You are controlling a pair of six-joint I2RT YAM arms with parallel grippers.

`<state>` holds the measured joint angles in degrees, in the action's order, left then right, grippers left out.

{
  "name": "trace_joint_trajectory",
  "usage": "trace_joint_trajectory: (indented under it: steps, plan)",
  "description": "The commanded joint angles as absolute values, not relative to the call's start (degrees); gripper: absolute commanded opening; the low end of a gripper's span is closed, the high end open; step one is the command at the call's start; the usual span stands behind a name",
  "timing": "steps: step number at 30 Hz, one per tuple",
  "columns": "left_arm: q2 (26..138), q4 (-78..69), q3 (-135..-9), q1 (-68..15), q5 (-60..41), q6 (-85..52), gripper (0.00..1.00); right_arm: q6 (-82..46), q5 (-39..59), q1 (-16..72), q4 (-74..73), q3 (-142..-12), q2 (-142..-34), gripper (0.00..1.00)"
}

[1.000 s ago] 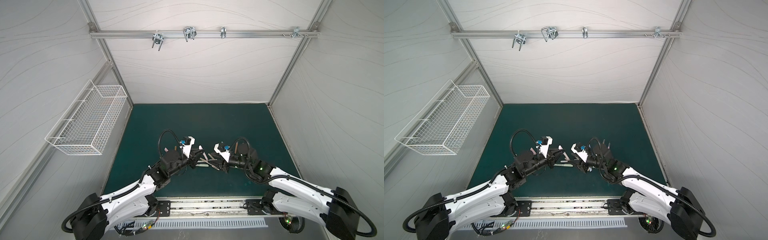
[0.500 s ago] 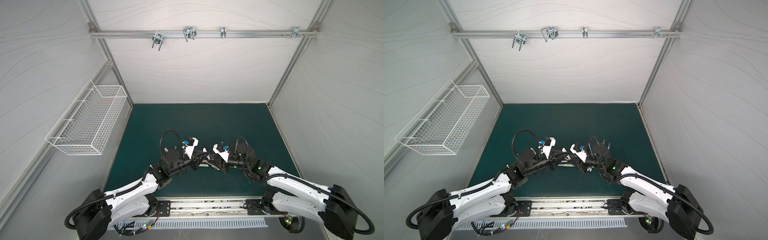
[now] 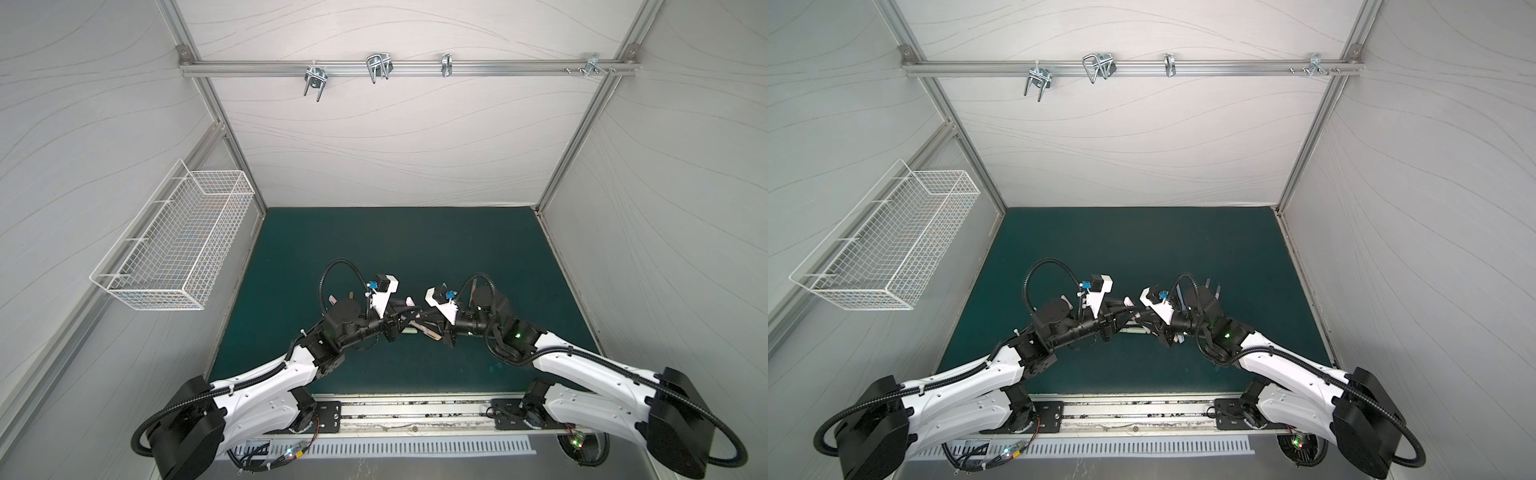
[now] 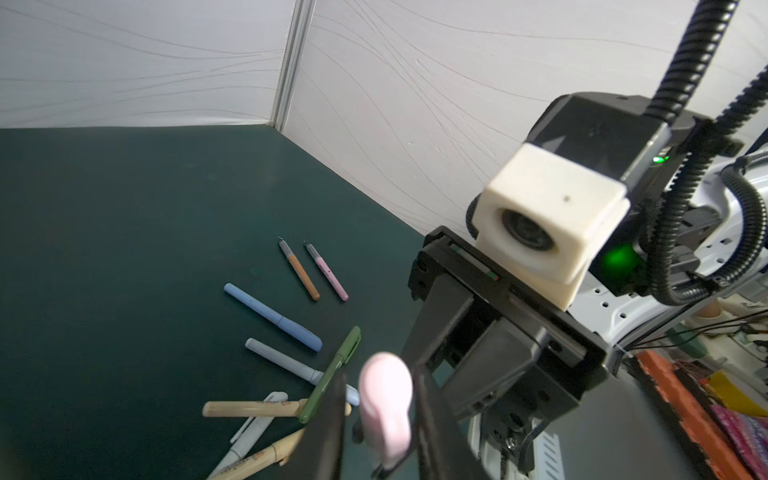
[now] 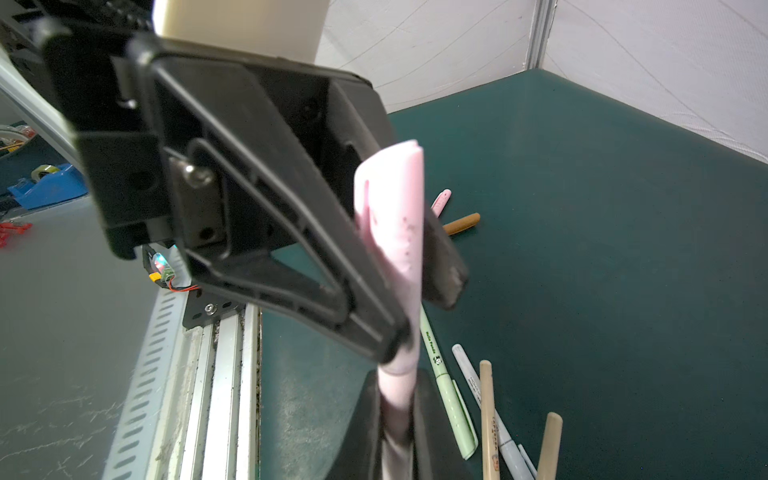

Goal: Open the pen caps
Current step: 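Hold the cap with the left gripper while the right gripper pulls the pen body away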

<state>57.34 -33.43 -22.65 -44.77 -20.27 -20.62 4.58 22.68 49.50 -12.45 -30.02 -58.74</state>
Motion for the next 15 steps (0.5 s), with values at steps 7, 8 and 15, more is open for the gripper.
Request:
trace_joint_trajectory:
  steps: [7, 8, 15]
  plan:
    - [58.61, -36.1, -23.99, -44.65, -21.4, -20.74, 0.2, 6.68, 23.82, 50.55, -13.8, -30.6, -59.26, 0.0]
    - [58.52, -36.12, -23.91, -44.65, -21.32, -20.74, 0.16, 6.68, 23.87, 50.54, -13.67, -30.62, -59.32, 0.0]
    - [56.94, -33.96, -23.84, -44.65, -16.41, -21.25, 0.0, 6.51, 21.1, 50.81, -13.74, -30.33, -58.66, 0.0]
